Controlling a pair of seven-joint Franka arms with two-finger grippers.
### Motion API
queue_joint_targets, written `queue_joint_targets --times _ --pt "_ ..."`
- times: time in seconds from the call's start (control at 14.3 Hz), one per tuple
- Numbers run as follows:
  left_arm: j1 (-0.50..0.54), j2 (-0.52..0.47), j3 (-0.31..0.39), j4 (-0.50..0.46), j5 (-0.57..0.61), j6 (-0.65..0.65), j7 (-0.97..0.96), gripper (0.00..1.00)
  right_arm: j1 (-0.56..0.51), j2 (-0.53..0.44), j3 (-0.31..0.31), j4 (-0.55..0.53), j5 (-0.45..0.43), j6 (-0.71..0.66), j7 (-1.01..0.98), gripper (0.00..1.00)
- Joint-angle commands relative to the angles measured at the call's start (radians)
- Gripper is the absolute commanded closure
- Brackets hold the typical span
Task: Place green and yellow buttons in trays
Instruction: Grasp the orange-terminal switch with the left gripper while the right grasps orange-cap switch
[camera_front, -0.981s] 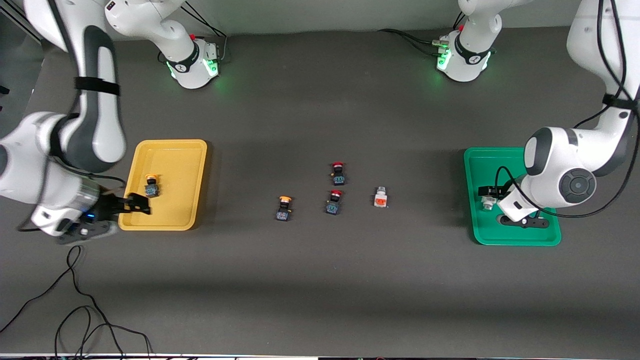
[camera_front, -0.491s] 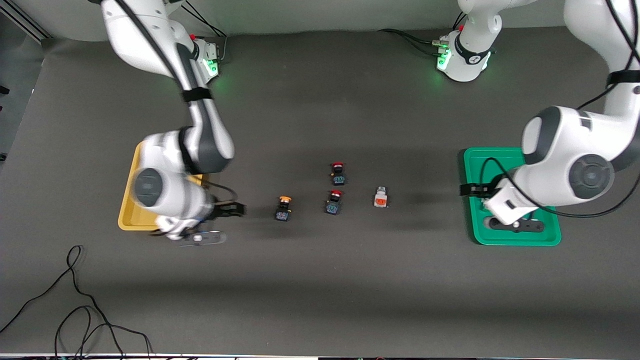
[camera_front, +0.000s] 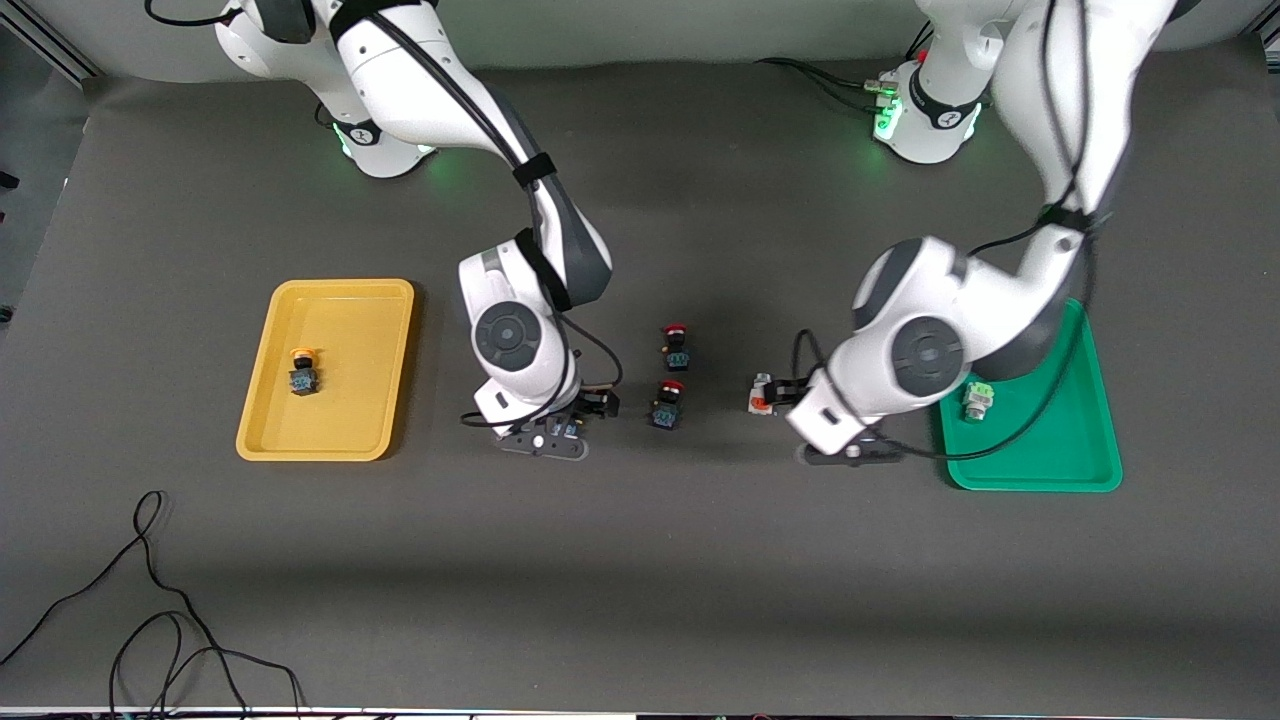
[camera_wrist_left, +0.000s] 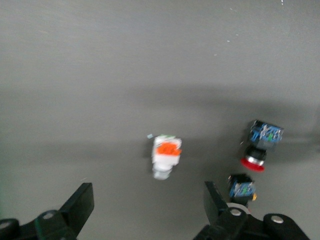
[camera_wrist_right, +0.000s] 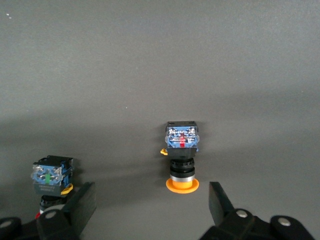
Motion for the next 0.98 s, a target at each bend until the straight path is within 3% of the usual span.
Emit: queue_joint_targets --times 0.0,0.21,0.42,0.7,0.77,0.84,0.91 --pt "-0.094 0.107 0.032 0.041 0.077 0.096 -0.123 0.02 -0.012 0.035 -0.007 -0.013 -0.021 0.059 0.022 0.0" --pt "-0.097 0.146 0.04 -0.022 0.18 0.199 -0.095 0.01 0.004 0.059 -0.007 -0.09 -0.021 0.193 0.015 0.0" --pt "-0.092 0.14 0.043 -0.111 0.197 0.271 -0.078 0.01 0.006 0.072 -0.005 -0.119 -0.02 0.257 0.012 0.02" --pt "-0.095 0.13 0.043 -0.172 0.199 0.308 -0.078 0.01 0.023 0.07 -0.004 -0.119 -0.019 0.257 0.015 0.54" --pt "-0.094 0.13 0.045 -0.187 0.199 0.331 -0.076 0.22 0.023 0.069 -0.004 -0.119 -0.019 0.256 0.015 0.62" --pt "-0.092 0.13 0.043 -0.191 0.199 0.345 -0.079 0.99 0.023 0.065 -0.004 -0.119 -0.019 0.256 0.015 0.65" --pt "-0.092 0.129 0.043 -0.191 0.199 0.344 -0.084 1.0 0.026 0.061 -0.005 -0.119 -0.019 0.254 0.01 0.65"
